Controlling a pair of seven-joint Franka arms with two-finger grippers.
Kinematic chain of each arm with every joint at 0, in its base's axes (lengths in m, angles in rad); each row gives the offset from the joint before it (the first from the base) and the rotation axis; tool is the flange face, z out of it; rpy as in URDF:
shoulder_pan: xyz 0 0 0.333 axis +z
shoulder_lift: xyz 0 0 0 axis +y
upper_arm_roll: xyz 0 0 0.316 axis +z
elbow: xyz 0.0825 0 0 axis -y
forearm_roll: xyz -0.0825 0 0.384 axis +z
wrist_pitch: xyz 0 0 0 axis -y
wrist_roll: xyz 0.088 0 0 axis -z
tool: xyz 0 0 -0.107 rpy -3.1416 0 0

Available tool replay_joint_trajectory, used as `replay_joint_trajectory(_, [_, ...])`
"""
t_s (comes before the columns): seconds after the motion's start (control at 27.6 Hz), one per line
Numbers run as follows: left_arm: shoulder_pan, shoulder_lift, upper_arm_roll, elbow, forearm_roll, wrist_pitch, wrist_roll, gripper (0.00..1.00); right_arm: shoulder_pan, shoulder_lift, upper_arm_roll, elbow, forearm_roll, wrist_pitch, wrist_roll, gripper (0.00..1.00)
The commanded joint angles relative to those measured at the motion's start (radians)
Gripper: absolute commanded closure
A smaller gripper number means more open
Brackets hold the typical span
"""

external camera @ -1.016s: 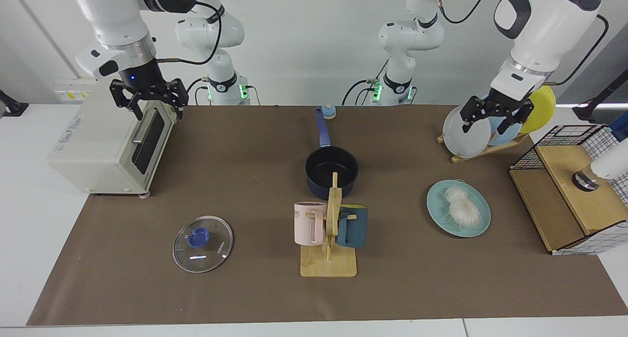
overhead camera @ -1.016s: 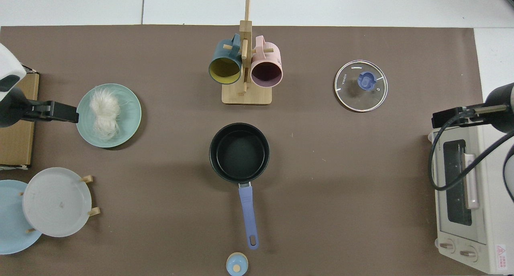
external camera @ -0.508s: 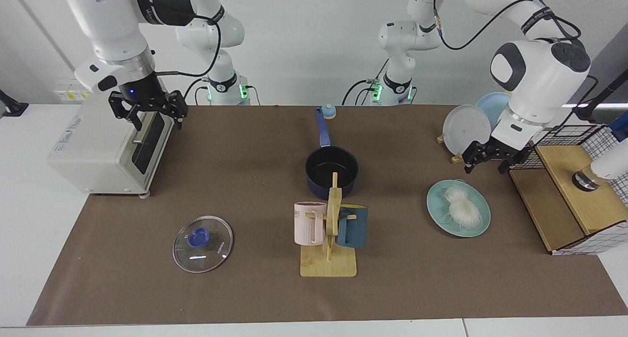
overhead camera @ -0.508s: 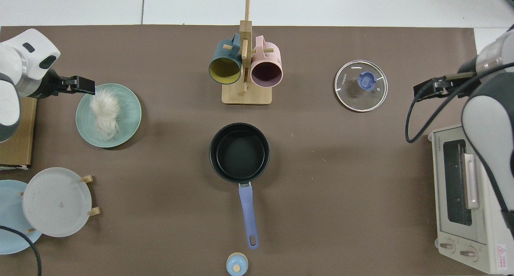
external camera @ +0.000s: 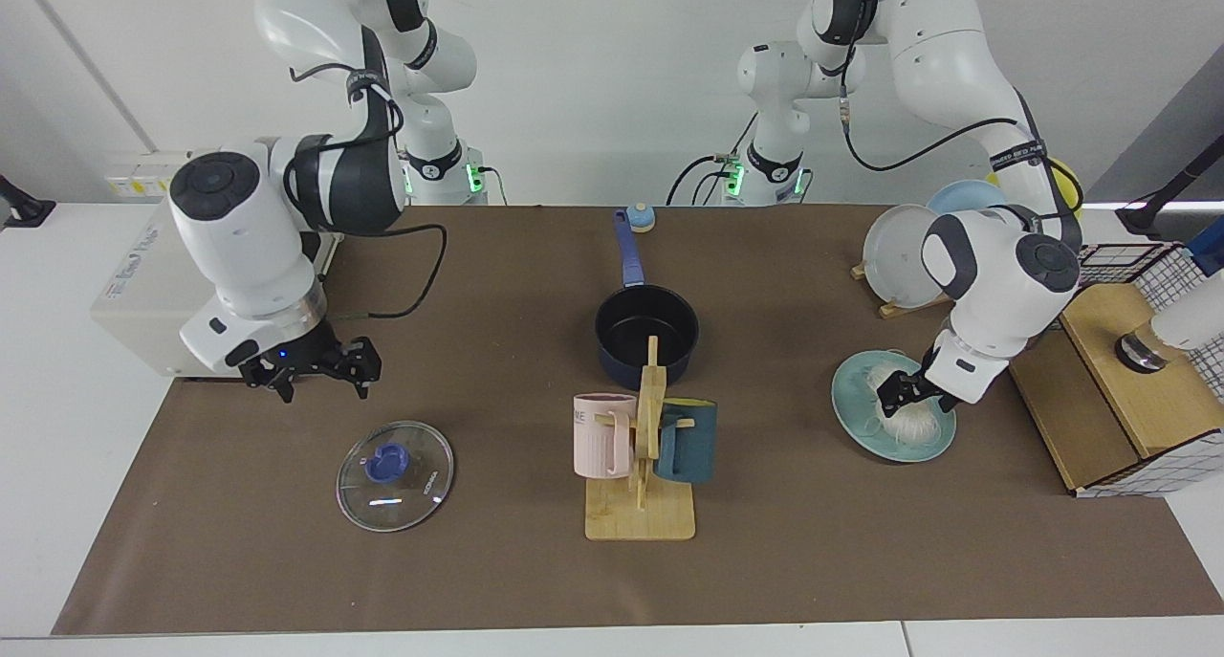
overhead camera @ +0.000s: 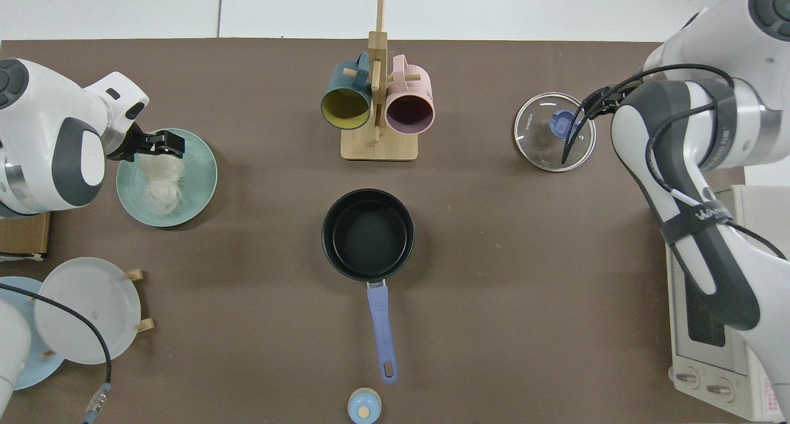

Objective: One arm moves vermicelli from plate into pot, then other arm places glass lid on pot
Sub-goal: 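Carry the vermicelli with the left gripper and drop it into the pot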

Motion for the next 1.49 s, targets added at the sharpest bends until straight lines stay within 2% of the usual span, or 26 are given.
replay_joint_trajectory(0.0, [0.002,-0.005,0.002,-0.081,-0.009,0.104,0.007,0.0,-0.006,0.098,0.009,0.06,-0.015,0.072,0.011,0.02])
replay_joint_trajectory(0.18, [-0.001,-0.007,0.002,-0.115,-0.009,0.098,0.011,0.02,-0.002,0.147,0.02,0.062,-0.013,0.113,0.017,0.02])
replay_joint_trajectory(0.22, [-0.002,-0.008,0.002,-0.115,-0.006,0.089,0.01,0.18,-0.002,0.152,0.02,0.062,-0.013,0.116,0.017,0.02])
replay_joint_trajectory(0.25, [-0.004,-0.01,0.002,-0.115,-0.005,0.078,0.01,0.4,-0.002,0.156,0.021,0.062,-0.013,0.116,0.017,0.02])
replay_joint_trajectory(0.33, [-0.004,-0.012,0.002,-0.107,-0.003,0.045,0.005,0.91,-0.002,0.161,0.023,0.062,-0.013,0.118,0.017,0.02])
replay_joint_trajectory(0.36, [-0.004,-0.015,0.002,-0.1,-0.003,0.025,0.001,1.0,-0.002,0.164,0.023,0.062,-0.012,0.119,0.015,0.02])
replay_joint_trajectory(0.51, [-0.004,-0.015,-0.001,-0.034,-0.008,-0.055,-0.035,1.0,-0.002,0.169,0.028,0.057,-0.003,0.129,0.009,0.02])
replay_joint_trajectory(0.65, [-0.004,-0.027,-0.017,0.014,-0.016,-0.107,-0.094,1.0,-0.005,0.178,0.06,0.057,-0.001,0.136,0.009,0.02])
replay_joint_trajectory(0.83, [-0.016,-0.1,-0.049,0.031,-0.023,-0.196,-0.177,1.0,-0.005,0.196,0.071,0.056,-0.001,0.142,0.0,0.02])
replay_joint_trajectory(1.09, [-0.016,-0.209,-0.204,0.029,-0.037,-0.276,-0.418,1.0,-0.013,0.207,0.072,0.052,-0.003,0.153,-0.026,0.02])
replay_joint_trajectory(1.38, [-0.017,-0.217,-0.42,0.014,-0.042,-0.256,-0.628,1.0,-0.022,0.205,0.074,0.036,0.0,0.165,-0.029,0.02])
replay_joint_trajectory(1.45, [-0.017,-0.216,-0.475,-0.003,-0.063,-0.235,-0.644,1.0,-0.025,0.205,0.072,0.034,-0.001,0.179,-0.029,0.07])
